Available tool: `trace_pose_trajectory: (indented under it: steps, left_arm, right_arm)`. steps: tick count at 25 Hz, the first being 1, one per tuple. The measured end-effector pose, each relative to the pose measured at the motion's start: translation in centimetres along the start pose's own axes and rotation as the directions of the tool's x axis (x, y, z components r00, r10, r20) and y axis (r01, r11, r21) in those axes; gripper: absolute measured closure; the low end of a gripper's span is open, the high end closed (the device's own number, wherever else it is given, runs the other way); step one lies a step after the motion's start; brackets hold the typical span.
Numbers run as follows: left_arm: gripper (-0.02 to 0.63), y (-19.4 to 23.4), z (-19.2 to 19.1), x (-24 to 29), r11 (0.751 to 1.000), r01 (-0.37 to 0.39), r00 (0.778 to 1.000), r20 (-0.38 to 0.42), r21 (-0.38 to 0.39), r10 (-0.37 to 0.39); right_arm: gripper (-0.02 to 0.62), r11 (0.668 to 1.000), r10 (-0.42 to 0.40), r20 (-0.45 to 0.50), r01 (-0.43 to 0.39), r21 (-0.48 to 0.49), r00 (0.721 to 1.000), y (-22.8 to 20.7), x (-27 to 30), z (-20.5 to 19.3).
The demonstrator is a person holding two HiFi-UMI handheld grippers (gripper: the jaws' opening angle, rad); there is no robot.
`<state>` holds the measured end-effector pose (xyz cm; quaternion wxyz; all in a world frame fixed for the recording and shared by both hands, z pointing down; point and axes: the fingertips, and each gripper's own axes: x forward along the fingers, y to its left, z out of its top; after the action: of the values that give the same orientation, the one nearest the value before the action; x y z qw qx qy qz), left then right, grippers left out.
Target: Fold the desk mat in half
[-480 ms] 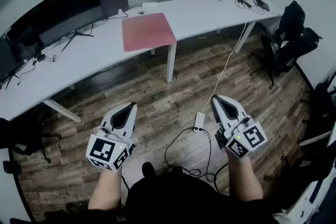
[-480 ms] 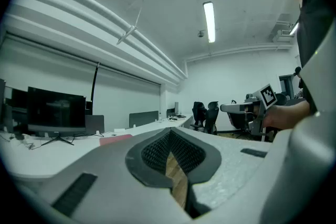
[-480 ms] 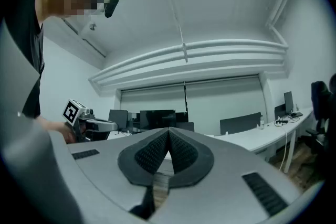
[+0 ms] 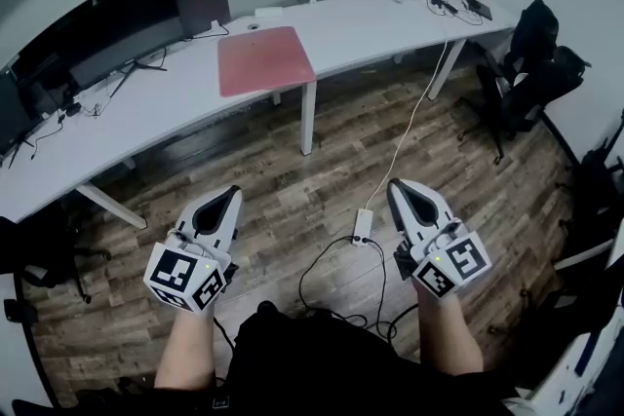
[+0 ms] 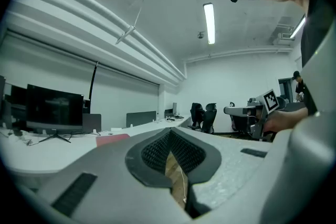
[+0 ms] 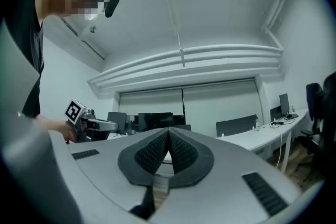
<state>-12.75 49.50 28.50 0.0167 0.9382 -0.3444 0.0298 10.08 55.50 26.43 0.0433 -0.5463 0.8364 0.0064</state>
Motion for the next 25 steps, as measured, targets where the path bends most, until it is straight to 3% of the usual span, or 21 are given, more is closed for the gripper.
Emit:
trace_pose_trajectory:
  steps: [5, 11, 18, 25]
  left_arm:
    - [0.603, -2.4, -0.2, 0.3, 0.999, -0.004, 0.999, -0.035, 0.037, 0.005]
    - [0.603, -3.3, -1.1, 0.7, 1.0, 0.005, 0.999, -0.054, 0.011, -0.004]
    - [0.603, -1.0, -2.2, 2.0, 0.999, -0.038, 0.997, -0.068, 0.006, 0.039]
    - [0.603, 2.7, -5.1, 5.9, 1.0, 0.003, 0.993, -0.121, -0.005, -0.003]
  right_arm:
    - [0.594, 1.0, 0.005, 0.002, -0.005, 0.011, 1.0, -0.8, -2.6, -0.4]
    - [0.594, 0.999, 0.025, 0.007, -0.025, 0.04, 1.0, -1.7, -3.6, -0.7]
    - [0.594, 0.995, 0.056, -0.015, -0.054, 0.078, 0.998, -3.2, -1.7, -1.5]
    - [0.568, 0.995, 0.069, -0.066, -0.064, 0.07, 0.995, -5.1, 3.7, -3.0]
